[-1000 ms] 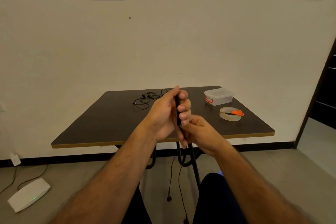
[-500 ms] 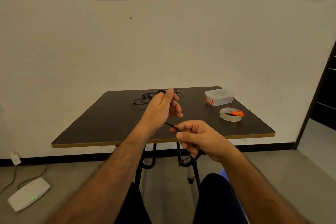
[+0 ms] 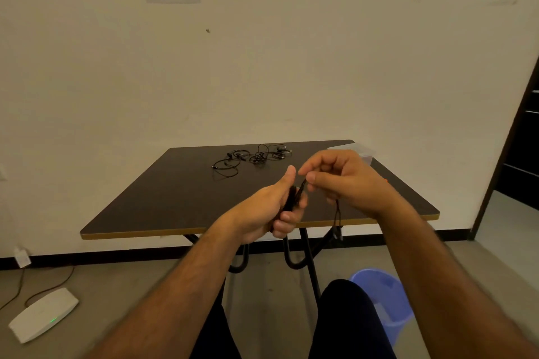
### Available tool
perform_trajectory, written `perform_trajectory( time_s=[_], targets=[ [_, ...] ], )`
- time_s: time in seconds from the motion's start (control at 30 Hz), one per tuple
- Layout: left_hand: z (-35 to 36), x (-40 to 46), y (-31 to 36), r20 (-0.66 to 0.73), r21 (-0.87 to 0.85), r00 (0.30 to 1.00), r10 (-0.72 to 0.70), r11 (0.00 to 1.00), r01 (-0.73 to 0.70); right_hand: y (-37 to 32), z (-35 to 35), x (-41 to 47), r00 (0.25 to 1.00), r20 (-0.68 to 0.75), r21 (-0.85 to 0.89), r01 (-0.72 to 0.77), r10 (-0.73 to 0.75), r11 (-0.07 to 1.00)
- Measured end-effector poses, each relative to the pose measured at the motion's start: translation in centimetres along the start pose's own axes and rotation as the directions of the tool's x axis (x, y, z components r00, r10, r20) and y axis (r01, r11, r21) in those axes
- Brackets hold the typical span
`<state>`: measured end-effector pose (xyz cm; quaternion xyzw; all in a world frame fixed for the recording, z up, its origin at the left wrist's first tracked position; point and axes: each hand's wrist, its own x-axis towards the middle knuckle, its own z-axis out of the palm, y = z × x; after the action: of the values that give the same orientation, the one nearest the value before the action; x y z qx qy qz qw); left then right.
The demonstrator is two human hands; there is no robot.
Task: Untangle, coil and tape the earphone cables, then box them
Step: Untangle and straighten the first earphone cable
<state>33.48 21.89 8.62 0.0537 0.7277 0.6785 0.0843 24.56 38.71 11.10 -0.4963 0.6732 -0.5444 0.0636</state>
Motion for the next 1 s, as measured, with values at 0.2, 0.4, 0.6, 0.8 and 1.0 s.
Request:
perform_trajectory(
  time_s=[0.2, 0.4, 0.6, 0.8, 1.0],
  targets=[
    [1.1, -0.1, -0.3, 0.254, -0.353, 0.967, 0.021, 0.933, 0.073, 1.6, 0.0, 0.5, 0.99, -0.059, 0.211, 0.139, -0.129, 0.968],
    [1.8, -0.3, 0.0, 0.288, -0.374, 0.957, 0.013, 0.922, 0.1, 2.5, 0.8, 0.7, 0.982, -0.115, 0.455, 0.185, -0.149, 0.871],
    [1.9, -0.4, 0.1, 0.224, -0.331, 0.975, -0.007, 0.94, 0.083, 3.2, 1.2, 0.7, 0.985, -0.148, 0.462, 0.146, -0.086, 0.875],
    [1.5, -0.3, 0.3, 0.29, -0.478, 0.947, 0.14, 0.878, 0.016, 4.1, 2.8, 0.0, 0.984, -0.172, 0.488, 0.039, 0.052, 0.872],
    [1.5, -0.1, 0.8, 0.175, -0.578, 0.941, 0.291, 0.804, -0.141, 4.9, 5.5, -1.1, 0.989, -0.095, 0.517, -0.051, 0.116, 0.854]
  ],
)
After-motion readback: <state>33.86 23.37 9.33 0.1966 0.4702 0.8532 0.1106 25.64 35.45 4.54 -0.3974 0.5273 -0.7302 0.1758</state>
